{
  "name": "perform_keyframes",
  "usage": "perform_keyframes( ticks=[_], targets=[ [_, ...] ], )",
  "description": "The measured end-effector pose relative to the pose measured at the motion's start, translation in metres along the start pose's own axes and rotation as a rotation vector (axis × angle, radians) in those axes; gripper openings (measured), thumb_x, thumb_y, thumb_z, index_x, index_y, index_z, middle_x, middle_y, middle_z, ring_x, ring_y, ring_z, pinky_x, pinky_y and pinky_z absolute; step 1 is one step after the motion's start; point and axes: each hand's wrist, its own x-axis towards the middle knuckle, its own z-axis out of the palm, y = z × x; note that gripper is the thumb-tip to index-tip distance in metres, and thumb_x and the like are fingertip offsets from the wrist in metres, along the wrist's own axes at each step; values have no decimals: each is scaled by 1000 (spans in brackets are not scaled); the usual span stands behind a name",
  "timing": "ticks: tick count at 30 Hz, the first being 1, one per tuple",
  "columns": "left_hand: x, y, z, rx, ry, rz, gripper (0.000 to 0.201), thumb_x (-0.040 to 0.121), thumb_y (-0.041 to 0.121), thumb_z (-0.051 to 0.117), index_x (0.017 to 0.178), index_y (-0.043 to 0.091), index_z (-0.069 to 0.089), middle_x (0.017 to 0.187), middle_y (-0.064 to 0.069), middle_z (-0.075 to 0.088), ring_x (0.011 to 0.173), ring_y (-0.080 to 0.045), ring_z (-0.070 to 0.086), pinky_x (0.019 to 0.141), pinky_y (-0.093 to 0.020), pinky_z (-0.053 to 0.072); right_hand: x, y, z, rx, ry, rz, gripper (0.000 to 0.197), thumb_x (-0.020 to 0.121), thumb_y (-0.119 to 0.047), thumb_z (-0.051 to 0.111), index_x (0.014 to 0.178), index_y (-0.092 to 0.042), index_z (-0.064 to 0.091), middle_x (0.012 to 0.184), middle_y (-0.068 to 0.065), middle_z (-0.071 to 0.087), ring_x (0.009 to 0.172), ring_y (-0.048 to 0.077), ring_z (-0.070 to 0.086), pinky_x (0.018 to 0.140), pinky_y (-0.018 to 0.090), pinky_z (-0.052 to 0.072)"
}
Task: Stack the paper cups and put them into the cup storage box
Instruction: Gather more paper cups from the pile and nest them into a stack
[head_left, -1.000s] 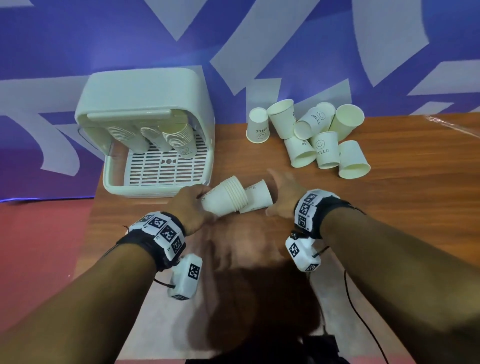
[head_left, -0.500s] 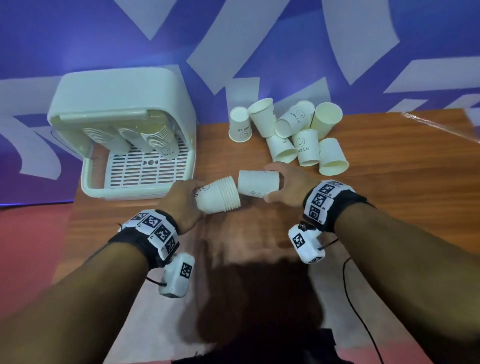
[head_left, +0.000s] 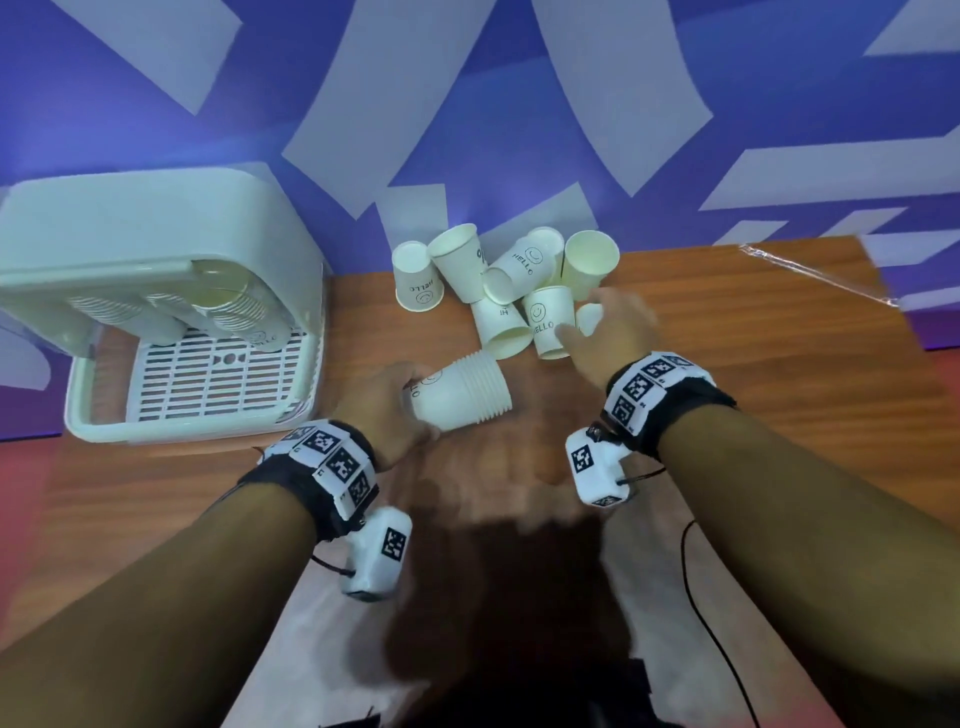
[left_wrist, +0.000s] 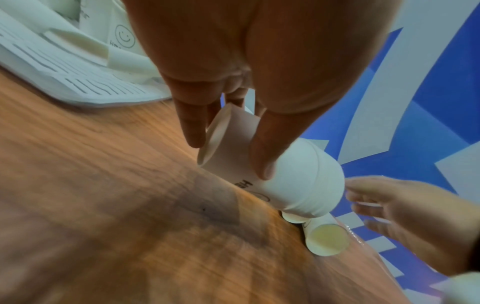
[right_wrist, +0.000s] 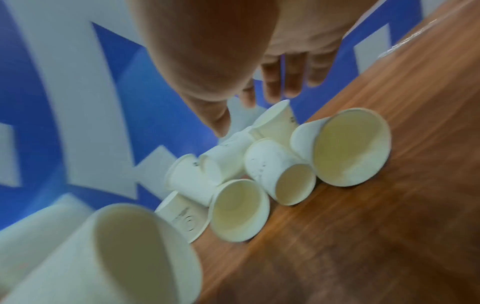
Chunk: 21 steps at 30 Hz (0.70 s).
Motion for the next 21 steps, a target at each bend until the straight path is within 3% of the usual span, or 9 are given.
perform_keyframes(
  ticks=[2,4,8,12,15,18,19,21],
  targets=[
    [5,3,1,-13,-5,3,56,66,7,85,116,23,65,103,8,66,97,-14,62,85,-27,48,9,8,2,14,-22,201,67,82,-50,68,137,-23,41,140,6,40,129,30,43,95,41,42],
    [9,8,0,-19,4,-6,56,66,6,84,116,23,64,102,9,65,98,-14,61,86,-27,47,16,13,9,73,-74,301,70,81,-45,71,136,-16,39,137,8,44,120,30,51,88,40,43],
    [16,17,-3,-33,17,15,56,68,2,83,118,18,64,102,5,64,94,-14,60,79,-22,42,20,18,19,182,-17,346,56,78,-21,74,123,-8,43,117,10,56,87,28,54,75,37,44],
    [16,18,-7,-13,18,75,53,66,-3,81,111,23,67,93,8,64,91,-16,64,79,-25,48,-6,19,11,399,70,411,37,82,-24,64,111,-12,44,85,-3,51,66,12,49,60,30,36],
    [11,8,-12,-6,13,68,63,67,-3,81,123,21,63,108,3,60,100,-18,60,86,-25,45,-36,9,5,612,81,378,25,89,-23,55,110,-11,53,93,4,60,70,13,51,57,29,35],
    [2,-4,-22,7,-5,97,70,67,4,83,130,22,59,117,1,52,108,-18,55,94,-25,41,-66,-14,8,647,-26,275,24,97,-23,47,110,-9,61,86,-3,60,70,11,54,52,19,42],
    [-2,-7,-27,9,-20,116,68,67,6,84,128,23,59,116,2,52,107,-18,54,93,-25,41,-75,-24,13,670,-66,242,26,98,-25,46,112,-10,62,90,-1,62,75,14,58,55,18,44],
    [-13,-13,-36,-9,-56,149,65,66,9,85,124,25,61,116,1,55,105,-18,55,91,-26,42,-89,-47,27,641,-170,186,31,97,-27,50,122,-13,61,117,7,65,97,22,60,77,28,49]
  ],
)
